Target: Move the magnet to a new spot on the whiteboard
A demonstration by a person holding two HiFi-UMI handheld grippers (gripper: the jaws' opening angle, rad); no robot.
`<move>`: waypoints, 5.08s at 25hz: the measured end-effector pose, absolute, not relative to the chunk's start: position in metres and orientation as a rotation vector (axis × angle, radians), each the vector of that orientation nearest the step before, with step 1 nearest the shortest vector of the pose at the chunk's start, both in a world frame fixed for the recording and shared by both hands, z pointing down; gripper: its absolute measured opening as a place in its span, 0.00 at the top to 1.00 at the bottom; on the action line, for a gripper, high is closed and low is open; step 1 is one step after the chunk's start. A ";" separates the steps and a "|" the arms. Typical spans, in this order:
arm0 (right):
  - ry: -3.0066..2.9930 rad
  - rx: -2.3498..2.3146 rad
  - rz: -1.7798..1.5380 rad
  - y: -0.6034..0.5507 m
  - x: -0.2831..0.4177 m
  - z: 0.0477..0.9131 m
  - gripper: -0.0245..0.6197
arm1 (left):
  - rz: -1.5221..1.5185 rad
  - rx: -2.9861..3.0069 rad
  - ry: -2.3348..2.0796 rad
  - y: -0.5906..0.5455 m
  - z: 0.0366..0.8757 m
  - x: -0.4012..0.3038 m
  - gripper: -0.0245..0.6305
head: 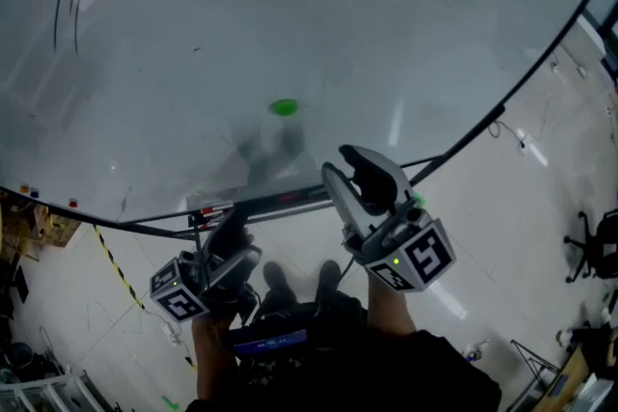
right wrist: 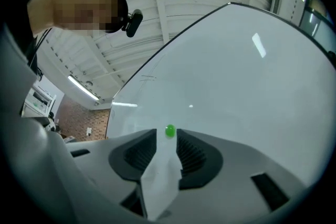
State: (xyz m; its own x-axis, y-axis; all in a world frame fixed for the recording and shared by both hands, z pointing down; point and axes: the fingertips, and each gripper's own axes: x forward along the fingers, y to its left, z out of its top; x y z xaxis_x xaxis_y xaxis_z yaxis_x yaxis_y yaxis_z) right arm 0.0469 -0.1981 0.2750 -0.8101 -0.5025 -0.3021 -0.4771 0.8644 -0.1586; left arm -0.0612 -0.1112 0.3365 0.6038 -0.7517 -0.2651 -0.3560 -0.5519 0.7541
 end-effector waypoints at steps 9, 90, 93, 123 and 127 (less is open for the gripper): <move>2.703 -0.630 -0.117 -0.165 0.052 0.268 0.75 | -0.783 2.181 -0.910 -0.080 0.327 -0.055 0.29; 2.726 -0.467 -0.283 0.110 0.187 0.269 0.80 | -0.805 2.233 -0.720 0.156 0.313 0.090 0.29; 2.723 -0.467 -0.284 0.109 0.195 0.272 0.81 | -0.799 2.238 -0.710 0.155 0.316 0.100 0.29; 2.721 -0.396 -0.308 0.078 0.200 0.276 0.90 | -0.784 2.214 -0.733 0.121 0.322 0.108 0.29; 2.717 -0.397 -0.309 0.080 0.199 0.277 0.90 | -0.782 2.215 -0.730 0.123 0.324 0.107 0.29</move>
